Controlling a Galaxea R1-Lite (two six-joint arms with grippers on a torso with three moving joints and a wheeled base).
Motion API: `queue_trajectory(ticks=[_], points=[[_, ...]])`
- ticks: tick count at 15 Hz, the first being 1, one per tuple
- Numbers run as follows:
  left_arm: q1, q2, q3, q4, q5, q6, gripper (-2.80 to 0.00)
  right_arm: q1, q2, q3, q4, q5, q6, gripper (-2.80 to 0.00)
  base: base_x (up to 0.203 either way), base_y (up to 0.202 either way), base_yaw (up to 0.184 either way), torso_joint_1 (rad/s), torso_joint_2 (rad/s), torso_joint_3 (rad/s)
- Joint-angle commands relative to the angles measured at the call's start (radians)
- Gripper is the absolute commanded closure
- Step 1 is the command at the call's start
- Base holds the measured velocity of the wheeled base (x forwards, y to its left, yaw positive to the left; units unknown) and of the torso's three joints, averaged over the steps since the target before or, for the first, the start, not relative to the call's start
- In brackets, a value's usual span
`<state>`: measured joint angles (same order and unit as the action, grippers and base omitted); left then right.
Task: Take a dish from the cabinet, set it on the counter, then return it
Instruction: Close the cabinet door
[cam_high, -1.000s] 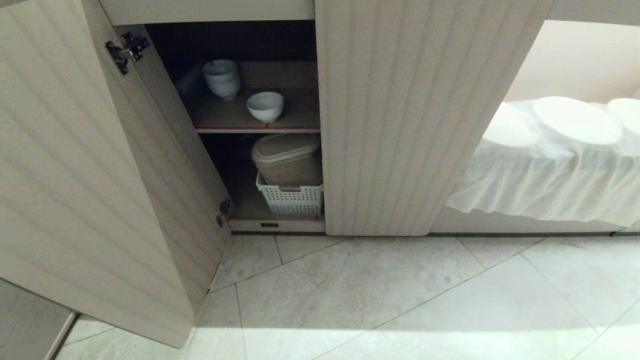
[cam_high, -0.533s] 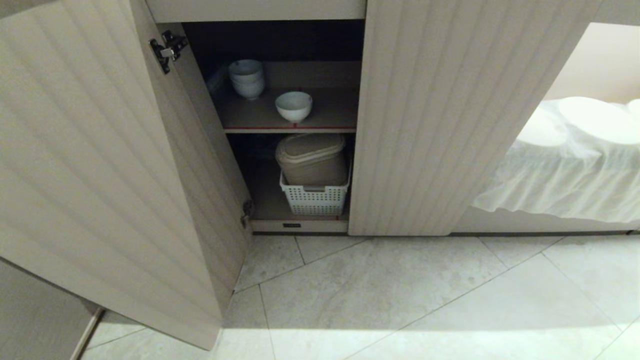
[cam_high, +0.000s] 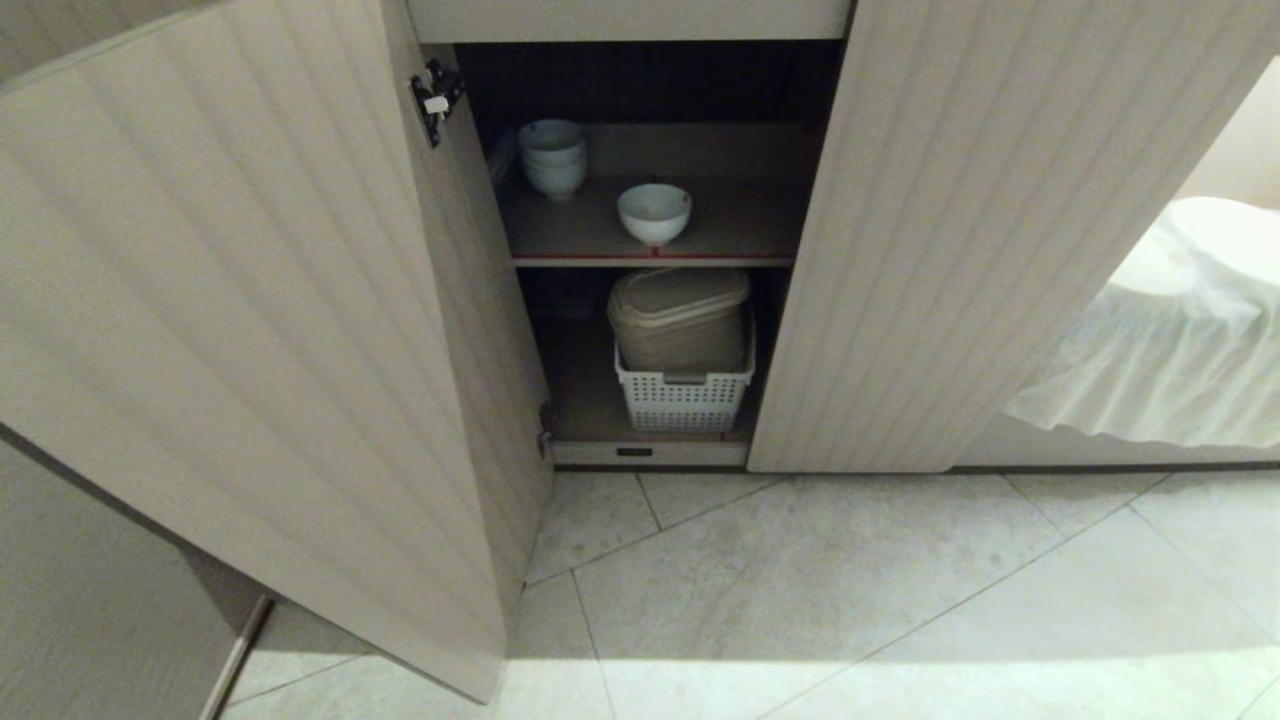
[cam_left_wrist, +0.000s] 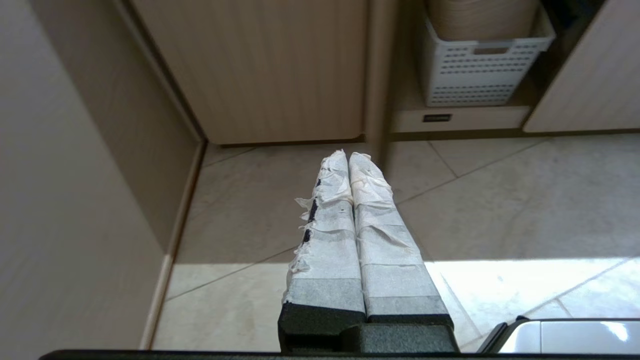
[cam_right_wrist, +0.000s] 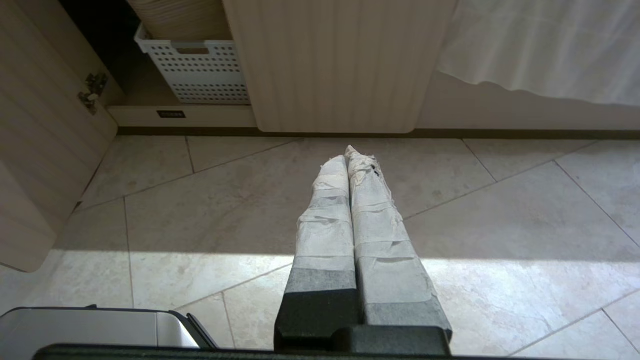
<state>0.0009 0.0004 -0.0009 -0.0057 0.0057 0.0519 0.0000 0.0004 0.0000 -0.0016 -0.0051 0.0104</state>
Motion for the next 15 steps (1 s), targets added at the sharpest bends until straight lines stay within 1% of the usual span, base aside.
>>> queue_trajectory(ticks=[1,6,9,11,15], points=[[0.001,0.0,-0.001,0.0,0.001,0.0,0.0,0.002,0.0,0.0,0.0,0.001,0.0,0.0,0.0,0.102,0.002,0.001,0.0,0.006],[0.001,0.0,0.0,-0.002,0.0,-0.001,0.0,0.002,0.0,0.0,0.0,-0.001,-0.001,0.0,0.0,0.0,0.0,0.0,0.0,0.0],[0.001,0.0,0.001,-0.002,-0.015,-0.012,0.0,0.001,0.0,0.0,0.0,0.0,-0.001,0.0,0.0,0.0,0.0,0.0,0.0,0.0],[0.002,0.0,0.001,-0.002,-0.007,-0.04,0.0,0.0,0.0,0.0,0.0,-0.001,-0.001,0.0,0.0,0.0,0.0,0.0,0.0,0.0],[0.002,0.0,-0.001,-0.002,0.008,-0.037,0.0,0.0,0.0,0.0,0.0,0.0,-0.001,0.0,0.0,0.0,0.0,0.0,0.0,0.0]])
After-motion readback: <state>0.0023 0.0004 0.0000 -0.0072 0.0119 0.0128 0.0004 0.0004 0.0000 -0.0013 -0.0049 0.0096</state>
